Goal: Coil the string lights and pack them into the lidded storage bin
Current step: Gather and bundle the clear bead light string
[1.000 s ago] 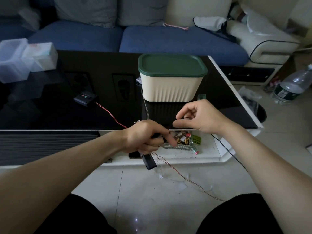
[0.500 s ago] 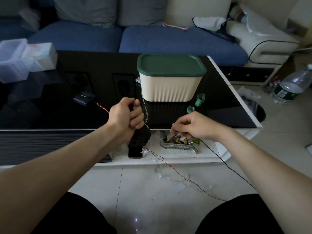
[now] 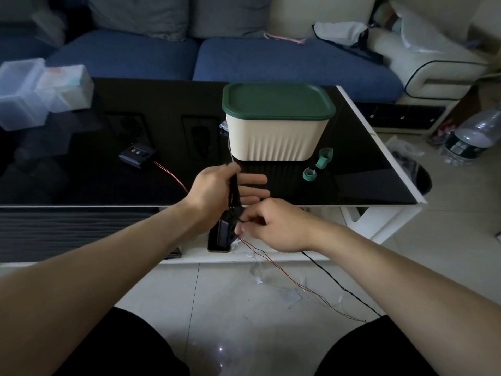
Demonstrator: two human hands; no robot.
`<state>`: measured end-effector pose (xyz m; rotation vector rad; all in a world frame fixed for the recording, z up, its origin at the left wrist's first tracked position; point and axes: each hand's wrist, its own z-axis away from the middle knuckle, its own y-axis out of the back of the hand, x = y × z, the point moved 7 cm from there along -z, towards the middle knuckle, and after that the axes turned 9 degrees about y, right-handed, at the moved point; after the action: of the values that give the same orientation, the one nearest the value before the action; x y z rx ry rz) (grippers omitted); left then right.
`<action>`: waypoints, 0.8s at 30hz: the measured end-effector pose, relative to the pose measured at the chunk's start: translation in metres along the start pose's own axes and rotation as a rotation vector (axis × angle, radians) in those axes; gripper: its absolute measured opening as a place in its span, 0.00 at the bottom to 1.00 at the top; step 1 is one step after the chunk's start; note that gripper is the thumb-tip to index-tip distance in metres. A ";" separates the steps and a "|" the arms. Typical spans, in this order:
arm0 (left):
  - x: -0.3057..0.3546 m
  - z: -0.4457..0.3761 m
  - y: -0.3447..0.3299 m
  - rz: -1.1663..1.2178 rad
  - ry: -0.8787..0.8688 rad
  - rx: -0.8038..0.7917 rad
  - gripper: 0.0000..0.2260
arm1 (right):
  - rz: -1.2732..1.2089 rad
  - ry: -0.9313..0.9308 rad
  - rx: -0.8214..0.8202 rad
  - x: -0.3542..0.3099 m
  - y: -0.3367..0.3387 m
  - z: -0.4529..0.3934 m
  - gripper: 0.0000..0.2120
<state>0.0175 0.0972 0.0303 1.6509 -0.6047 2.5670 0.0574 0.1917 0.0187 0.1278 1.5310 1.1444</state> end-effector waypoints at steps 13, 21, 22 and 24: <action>-0.051 0.002 -0.010 -1.053 0.180 -0.223 0.14 | -0.138 -0.043 0.020 0.036 0.038 0.010 0.07; -0.069 0.006 -0.007 -0.844 0.465 -0.347 0.24 | -0.045 -0.158 0.098 0.074 0.060 0.022 0.17; -0.068 0.008 -0.010 -0.828 0.467 -0.363 0.25 | -0.043 -0.133 0.137 0.072 0.062 0.021 0.16; -0.062 0.008 -0.013 -0.786 0.429 -0.342 0.23 | -0.051 -0.107 0.185 0.070 0.064 0.018 0.16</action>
<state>0.0545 0.1179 -0.0170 0.9171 -0.2580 1.9856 0.0172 0.2795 0.0168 0.2689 1.5343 0.9404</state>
